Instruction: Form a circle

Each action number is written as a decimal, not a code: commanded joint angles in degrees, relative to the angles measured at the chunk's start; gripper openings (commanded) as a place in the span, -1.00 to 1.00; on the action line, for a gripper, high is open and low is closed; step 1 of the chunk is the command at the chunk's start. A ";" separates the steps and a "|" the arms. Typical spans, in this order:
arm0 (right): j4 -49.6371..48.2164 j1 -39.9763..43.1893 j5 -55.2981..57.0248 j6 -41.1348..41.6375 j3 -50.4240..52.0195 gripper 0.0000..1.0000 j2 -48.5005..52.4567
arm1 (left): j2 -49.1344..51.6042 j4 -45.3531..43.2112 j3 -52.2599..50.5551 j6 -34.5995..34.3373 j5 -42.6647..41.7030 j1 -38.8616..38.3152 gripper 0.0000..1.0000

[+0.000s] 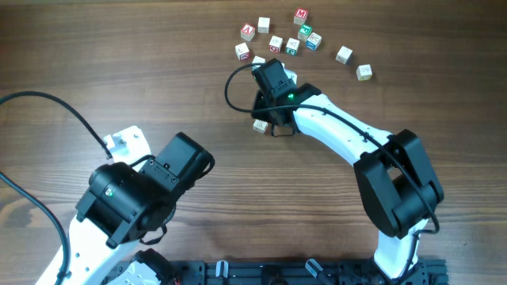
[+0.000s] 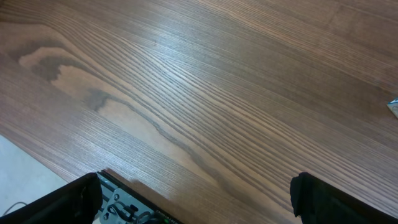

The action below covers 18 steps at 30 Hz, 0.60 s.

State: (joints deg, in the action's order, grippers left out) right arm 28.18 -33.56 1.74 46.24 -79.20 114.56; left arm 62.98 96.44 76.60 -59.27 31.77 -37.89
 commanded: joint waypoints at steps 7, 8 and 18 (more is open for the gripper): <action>0.66 0.13 2.93 0.28 0.00 -0.91 1.14 | -0.26 0.04 -0.15 -0.81 0.33 -0.09 1.00; 0.76 0.13 2.93 0.28 0.00 -0.91 1.36 | -0.24 0.04 -0.15 -0.81 0.33 -0.09 0.99; 0.72 -0.52 3.21 0.24 0.00 -0.91 2.25 | -0.26 0.04 -0.15 -0.81 0.33 -0.09 1.00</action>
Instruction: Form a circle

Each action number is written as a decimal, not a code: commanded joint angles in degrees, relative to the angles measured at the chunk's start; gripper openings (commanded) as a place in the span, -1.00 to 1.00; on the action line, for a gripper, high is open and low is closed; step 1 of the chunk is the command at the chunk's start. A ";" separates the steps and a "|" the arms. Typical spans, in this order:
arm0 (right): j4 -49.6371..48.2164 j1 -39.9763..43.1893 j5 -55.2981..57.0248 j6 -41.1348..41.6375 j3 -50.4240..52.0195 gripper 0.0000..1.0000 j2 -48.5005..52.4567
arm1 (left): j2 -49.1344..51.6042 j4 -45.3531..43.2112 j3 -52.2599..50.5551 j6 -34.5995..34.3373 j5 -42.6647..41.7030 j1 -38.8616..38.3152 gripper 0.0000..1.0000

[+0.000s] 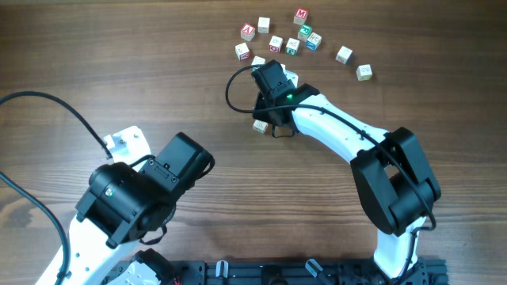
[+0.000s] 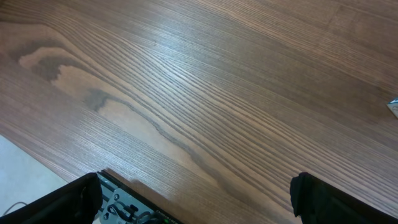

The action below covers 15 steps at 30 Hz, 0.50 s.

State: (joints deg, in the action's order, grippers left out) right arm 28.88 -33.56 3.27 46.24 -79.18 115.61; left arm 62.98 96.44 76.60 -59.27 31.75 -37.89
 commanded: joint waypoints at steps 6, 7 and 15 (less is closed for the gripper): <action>-0.61 -1.51 2.95 0.04 -0.02 -0.91 1.20 | -0.24 0.04 -0.15 -0.81 0.35 -0.09 1.00; -0.61 -1.51 2.95 0.04 -0.02 -0.91 1.20 | -0.24 0.04 -0.15 -0.81 0.35 -0.09 1.00; -4.59 -4.07 2.29 -6.75 -0.13 -0.91 0.87 | -0.26 0.04 -0.15 -0.81 0.35 -0.09 1.00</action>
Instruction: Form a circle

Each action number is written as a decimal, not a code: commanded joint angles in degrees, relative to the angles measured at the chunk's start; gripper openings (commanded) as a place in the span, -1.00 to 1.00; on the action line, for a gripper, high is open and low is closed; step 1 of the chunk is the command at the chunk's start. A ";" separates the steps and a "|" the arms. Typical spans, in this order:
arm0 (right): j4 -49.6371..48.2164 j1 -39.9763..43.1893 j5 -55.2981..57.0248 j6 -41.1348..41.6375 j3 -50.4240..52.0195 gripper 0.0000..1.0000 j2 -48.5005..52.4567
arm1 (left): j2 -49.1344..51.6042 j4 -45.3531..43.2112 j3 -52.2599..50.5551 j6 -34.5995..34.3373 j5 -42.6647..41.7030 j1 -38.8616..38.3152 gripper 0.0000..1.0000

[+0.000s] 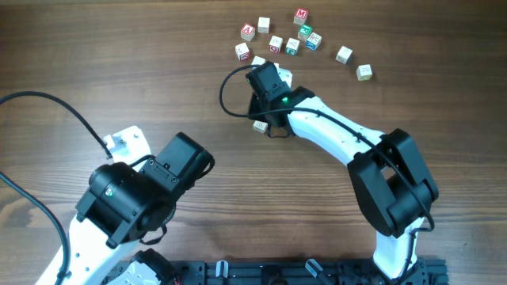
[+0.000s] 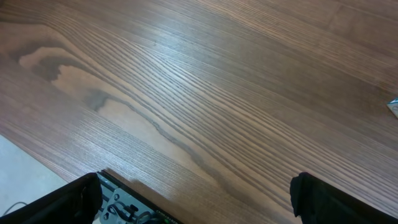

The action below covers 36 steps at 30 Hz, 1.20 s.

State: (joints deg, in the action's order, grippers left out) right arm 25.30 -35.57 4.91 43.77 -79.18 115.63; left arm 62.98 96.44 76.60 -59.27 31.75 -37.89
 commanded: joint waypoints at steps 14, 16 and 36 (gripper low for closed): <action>-0.66 -2.84 -0.04 -6.19 -0.31 -0.91 1.18 | -0.26 0.04 -0.15 -0.81 0.35 -0.09 1.00; -0.61 -2.84 -0.26 -6.29 -0.28 -0.91 1.36 | -0.26 0.04 -0.15 -0.81 0.35 -0.09 1.00; 0.02 -3.10 -0.42 -6.21 -0.31 -0.91 2.34 | -0.26 0.04 -0.15 -0.81 0.35 -0.09 1.00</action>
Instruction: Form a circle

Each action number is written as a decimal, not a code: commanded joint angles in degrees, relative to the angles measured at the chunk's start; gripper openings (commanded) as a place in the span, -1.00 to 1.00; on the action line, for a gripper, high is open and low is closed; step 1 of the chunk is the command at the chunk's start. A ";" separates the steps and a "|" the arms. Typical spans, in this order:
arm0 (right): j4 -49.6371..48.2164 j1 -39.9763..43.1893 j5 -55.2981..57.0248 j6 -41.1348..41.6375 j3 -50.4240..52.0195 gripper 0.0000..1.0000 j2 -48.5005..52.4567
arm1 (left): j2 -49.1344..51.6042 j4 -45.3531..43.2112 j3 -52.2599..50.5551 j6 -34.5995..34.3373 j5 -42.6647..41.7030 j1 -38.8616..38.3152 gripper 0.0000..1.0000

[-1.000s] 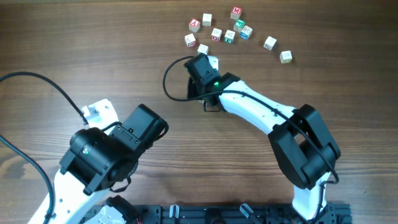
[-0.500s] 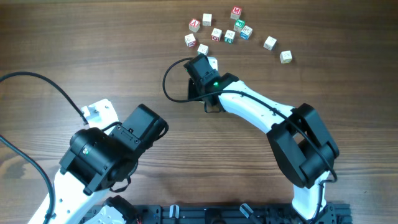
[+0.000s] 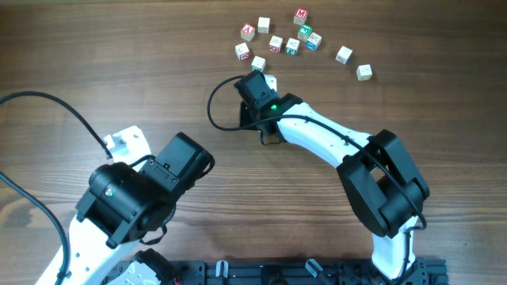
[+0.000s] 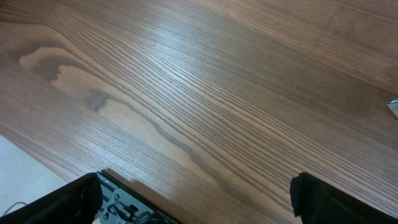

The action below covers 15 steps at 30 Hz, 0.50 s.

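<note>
Several small lettered wooden cubes lie scattered at the table's far side, among them a red A cube point(image 3: 248, 32), a red M cube point(image 3: 300, 15) and two pale cubes point(image 3: 364, 72) to the right. The black head of my right arm point(image 3: 257, 93) hangs just below this cluster, next to a white cube point(image 3: 272, 81). Its fingers are hidden under the arm, so their state cannot be read. In the left wrist view my left gripper point(image 4: 196, 190) is open over bare wood, with nothing between the fingers point(image 4: 317, 199).
My left arm point(image 3: 142, 198) sits low at the front left, far from the cubes. A black cable point(image 3: 218, 103) loops out left of the right arm's head. A black rail point(image 3: 301, 269) runs along the front edge. A pale corner point(image 4: 393, 107) shows at the right edge of the left wrist view.
The right arm's head has shifted left and slightly toward the front. The pale cube that lay just below and left of it no longer shows. My left arm has not moved.
The right arm's head first stood below the cube cluster, with a lone pale cube on the table just in front of it. It then stood a little further left at each moment. Now that cube is hidden. The left gripper stayed open and still throughout.
</note>
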State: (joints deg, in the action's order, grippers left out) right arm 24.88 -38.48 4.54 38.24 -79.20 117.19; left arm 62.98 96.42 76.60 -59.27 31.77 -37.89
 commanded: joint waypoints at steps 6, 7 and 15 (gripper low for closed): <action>0.72 -0.20 0.42 -0.52 -0.28 -0.91 0.79 | -0.24 0.07 -0.15 -0.81 0.33 -0.09 1.00; 0.72 -0.20 0.39 -0.55 -0.28 -0.91 0.79 | -0.24 0.07 -0.15 -0.79 0.33 -0.09 1.00; -0.02 -0.22 0.37 -0.57 -0.28 -0.91 0.79 | -0.26 0.07 -0.15 -0.81 0.33 -0.09 1.00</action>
State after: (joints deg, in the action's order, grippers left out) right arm 25.17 -38.48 4.54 38.24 -79.20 117.19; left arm 62.98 96.42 76.60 -59.27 31.75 -37.89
